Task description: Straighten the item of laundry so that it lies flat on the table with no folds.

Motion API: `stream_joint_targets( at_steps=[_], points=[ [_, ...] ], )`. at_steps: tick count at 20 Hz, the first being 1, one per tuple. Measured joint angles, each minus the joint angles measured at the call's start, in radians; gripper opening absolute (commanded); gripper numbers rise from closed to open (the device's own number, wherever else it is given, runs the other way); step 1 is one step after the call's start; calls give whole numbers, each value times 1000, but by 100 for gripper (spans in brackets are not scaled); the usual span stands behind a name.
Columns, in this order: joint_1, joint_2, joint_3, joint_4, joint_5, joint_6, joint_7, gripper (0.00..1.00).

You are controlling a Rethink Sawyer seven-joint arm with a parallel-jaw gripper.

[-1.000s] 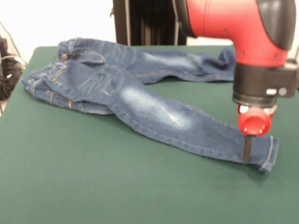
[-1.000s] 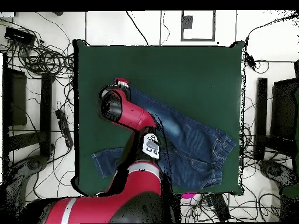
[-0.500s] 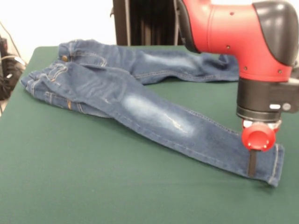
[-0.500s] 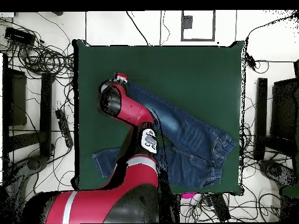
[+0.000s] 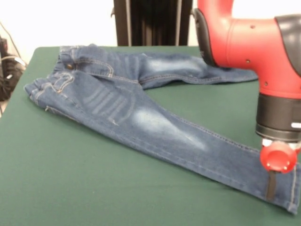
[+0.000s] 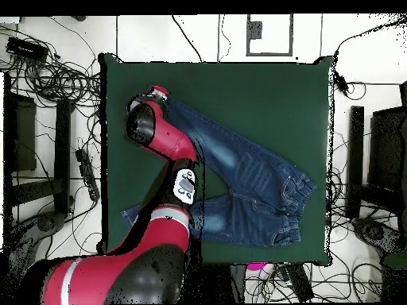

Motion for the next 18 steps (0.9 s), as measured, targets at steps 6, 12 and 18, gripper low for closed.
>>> stream_joint_targets(
  at_steps=[6,12,18],
  points=[
    [57,92,-114,-121,96,78,0,0],
    [82,145,-230,-208,124,146,1,100],
    [95,118,-248,-191,123,179,2,100]
  ],
)
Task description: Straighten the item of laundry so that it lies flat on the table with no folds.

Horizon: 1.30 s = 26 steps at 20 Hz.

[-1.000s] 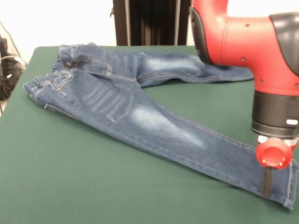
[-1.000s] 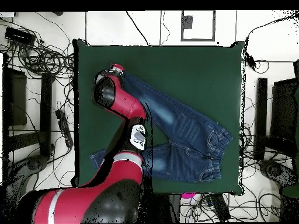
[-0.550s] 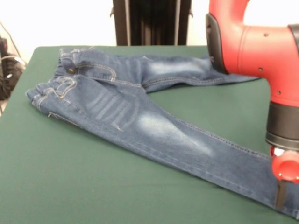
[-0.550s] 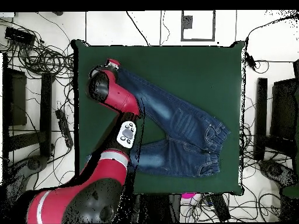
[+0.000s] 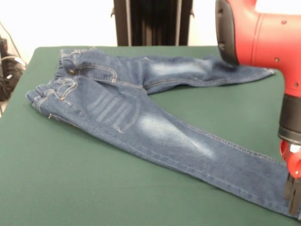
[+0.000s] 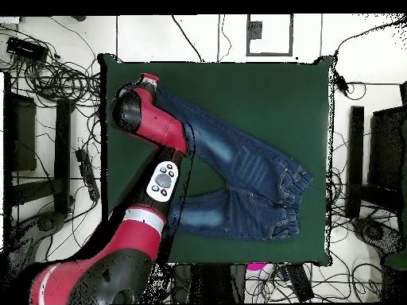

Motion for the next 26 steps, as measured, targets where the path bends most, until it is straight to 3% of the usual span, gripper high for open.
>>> stream_joint_targets(
  at_steps=[10,18,23,26],
  points=[
    [-23,-206,105,237,-5,0,0,100],
    [-24,-381,127,434,-6,17,0,100],
    [-53,-493,228,555,39,16,0,100],
    [-57,-514,258,584,58,16,0,100]
  ],
)
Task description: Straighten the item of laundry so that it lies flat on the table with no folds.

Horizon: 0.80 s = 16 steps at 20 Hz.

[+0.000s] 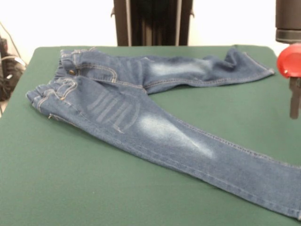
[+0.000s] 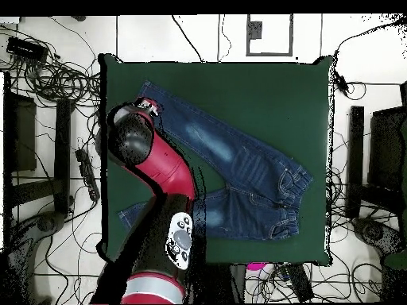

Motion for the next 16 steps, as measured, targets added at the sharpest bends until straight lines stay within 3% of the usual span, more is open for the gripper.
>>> stream_joint_targets(
  at_steps=[10,16],
  points=[
    [83,-16,11,41,2,0,0,100],
    [98,-51,25,133,2,0,0,100]
  ],
)
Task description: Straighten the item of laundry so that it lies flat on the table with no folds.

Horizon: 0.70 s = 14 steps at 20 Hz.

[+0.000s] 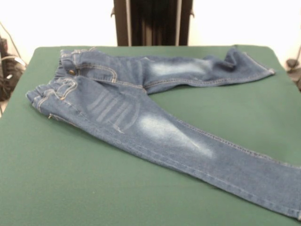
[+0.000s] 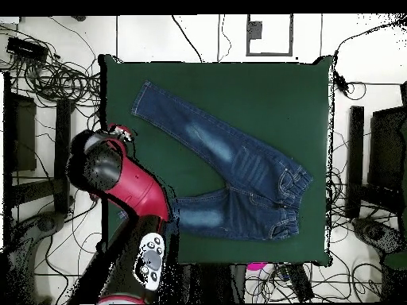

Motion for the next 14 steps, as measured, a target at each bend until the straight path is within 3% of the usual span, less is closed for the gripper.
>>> stream_joint_targets(
  at_steps=[8,14],
  points=[
    [-42,-76,63,179,1,-10,0,100],
    [-174,-149,186,347,-19,-98,0,100]
  ],
)
